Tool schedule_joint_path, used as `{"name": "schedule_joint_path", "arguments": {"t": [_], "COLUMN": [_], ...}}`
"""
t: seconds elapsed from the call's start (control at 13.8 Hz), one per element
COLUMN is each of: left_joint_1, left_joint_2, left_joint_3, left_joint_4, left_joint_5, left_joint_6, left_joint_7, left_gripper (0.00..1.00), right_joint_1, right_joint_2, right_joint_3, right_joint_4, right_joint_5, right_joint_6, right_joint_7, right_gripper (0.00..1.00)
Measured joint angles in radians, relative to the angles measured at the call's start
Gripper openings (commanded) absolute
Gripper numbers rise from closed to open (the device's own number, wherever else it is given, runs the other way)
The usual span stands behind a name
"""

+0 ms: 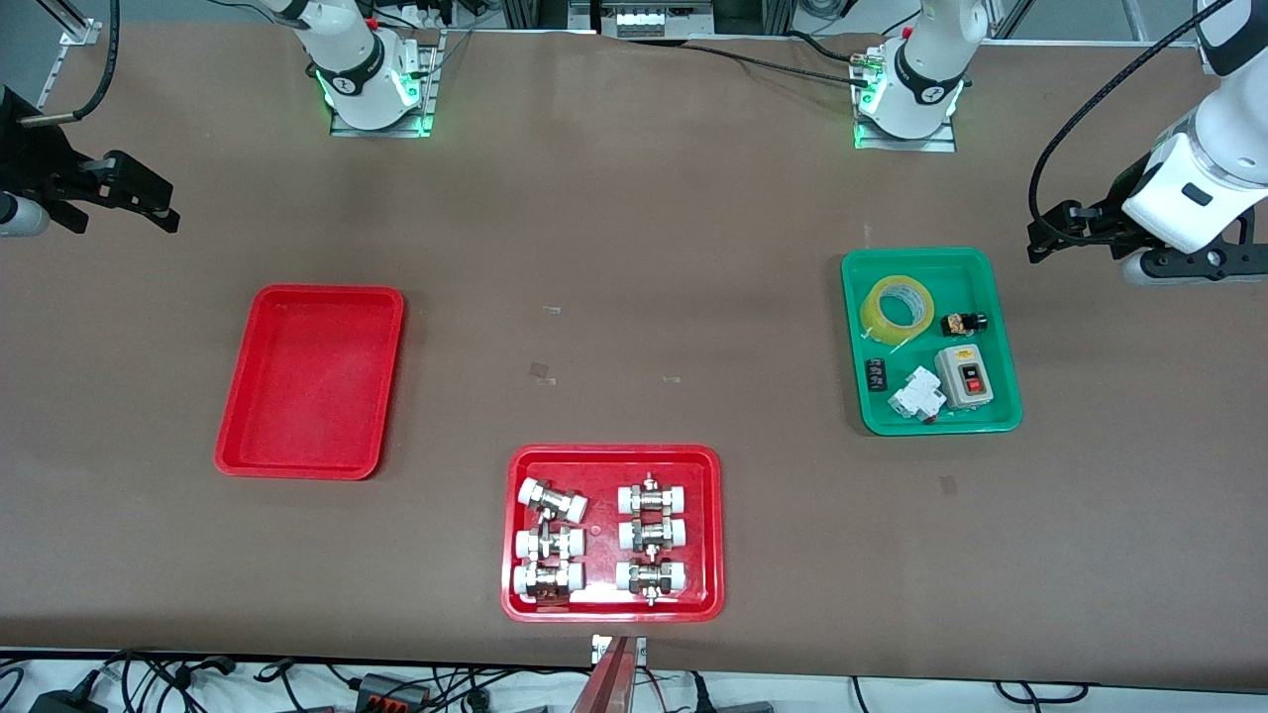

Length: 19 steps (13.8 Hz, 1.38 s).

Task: Left arm passes tape to right arm into tray
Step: 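Move the left gripper down over the yellow tape roll in the green tray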

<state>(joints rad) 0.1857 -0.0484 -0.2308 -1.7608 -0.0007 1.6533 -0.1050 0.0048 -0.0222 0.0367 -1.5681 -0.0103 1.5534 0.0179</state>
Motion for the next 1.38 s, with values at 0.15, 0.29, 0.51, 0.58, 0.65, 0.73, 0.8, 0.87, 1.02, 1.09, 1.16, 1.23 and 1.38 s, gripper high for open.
{"name": "schedule_joint_path", "arguments": {"t": [0.15, 0.29, 0.51, 0.58, 0.65, 0.73, 0.8, 0.87, 1.02, 1.09, 1.16, 1.23, 1.38], "left_joint_1": [0.000, 0.000, 0.000, 0.000, 0.000, 0.000, 0.001, 0.001, 0.008, 0.020, 0.034, 0.047, 0.057], "left_joint_2": [0.000, 0.000, 0.010, 0.023, 0.041, 0.058, 0.071, 0.082, 0.100, 0.103, 0.104, 0.104, 0.094], "left_joint_3": [0.000, 0.000, 0.001, 0.001, 0.002, 0.004, 0.005, 0.006, 0.006, 0.006, 0.006, 0.007, 0.006], "left_joint_4": [0.000, 0.000, 0.004, 0.013, 0.025, 0.036, 0.039, 0.036, 0.018, 0.000, -0.022, -0.051, -0.146], "left_joint_5": [0.000, 0.000, 0.000, 0.000, 0.000, 0.000, 0.000, 0.000, 0.000, 0.000, 0.000, 0.000, 0.000], "left_joint_6": [0.000, 0.000, 0.011, 0.016, 0.018, 0.021, 0.029, 0.042, 0.062, 0.071, 0.089, 0.120, 0.216], "left_joint_7": [0.000, 0.000, 0.001, 0.000, 0.000, 0.000, 0.000, 0.000, -0.001, -0.001, -0.001, -0.001, 0.000], "left_gripper": [1.00, 1.00, 1.00, 1.00, 1.00, 1.00, 1.00, 1.00, 1.00, 1.00, 1.00, 1.00, 1.00], "right_joint_1": [0.000, 0.000, 0.000, 0.000, 0.000, 0.000, 0.000, 0.000, 0.000, 0.000, 0.000, 0.000, -0.001], "right_joint_2": [0.000, 0.000, 0.001, 0.001, 0.001, 0.001, 0.001, 0.001, 0.001, 0.001, 0.001, 0.001, 0.000], "right_joint_3": [0.001, 0.001, 0.001, 0.001, 0.001, 0.001, 0.001, 0.001, 0.001, 0.001, 0.001, 0.001, 0.000], "right_joint_4": [0.000, 0.000, 0.000, 0.000, 0.000, 0.000, 0.000, 0.000, 0.000, 0.000, 0.000, 0.000, 0.000], "right_joint_5": [0.000, 0.000, 0.000, 0.000, 0.000, 0.000, 0.000, 0.000, 0.000, 0.000, 0.000, 0.000, 0.000], "right_joint_6": [0.000, 0.000, 0.000, -0.001, -0.001, -0.001, -0.002, -0.002, -0.002, -0.002, -0.003, -0.003, -0.003], "right_joint_7": [0.001, 0.002, 0.002, 0.002, 0.002, 0.002, 0.002, 0.002, 0.002, 0.002, 0.002, 0.002, 0.002], "right_gripper": [1.00, 1.00, 1.00, 1.00, 1.00, 1.00, 1.00, 1.00, 1.00, 1.00, 1.00, 1.00, 1.00]}}
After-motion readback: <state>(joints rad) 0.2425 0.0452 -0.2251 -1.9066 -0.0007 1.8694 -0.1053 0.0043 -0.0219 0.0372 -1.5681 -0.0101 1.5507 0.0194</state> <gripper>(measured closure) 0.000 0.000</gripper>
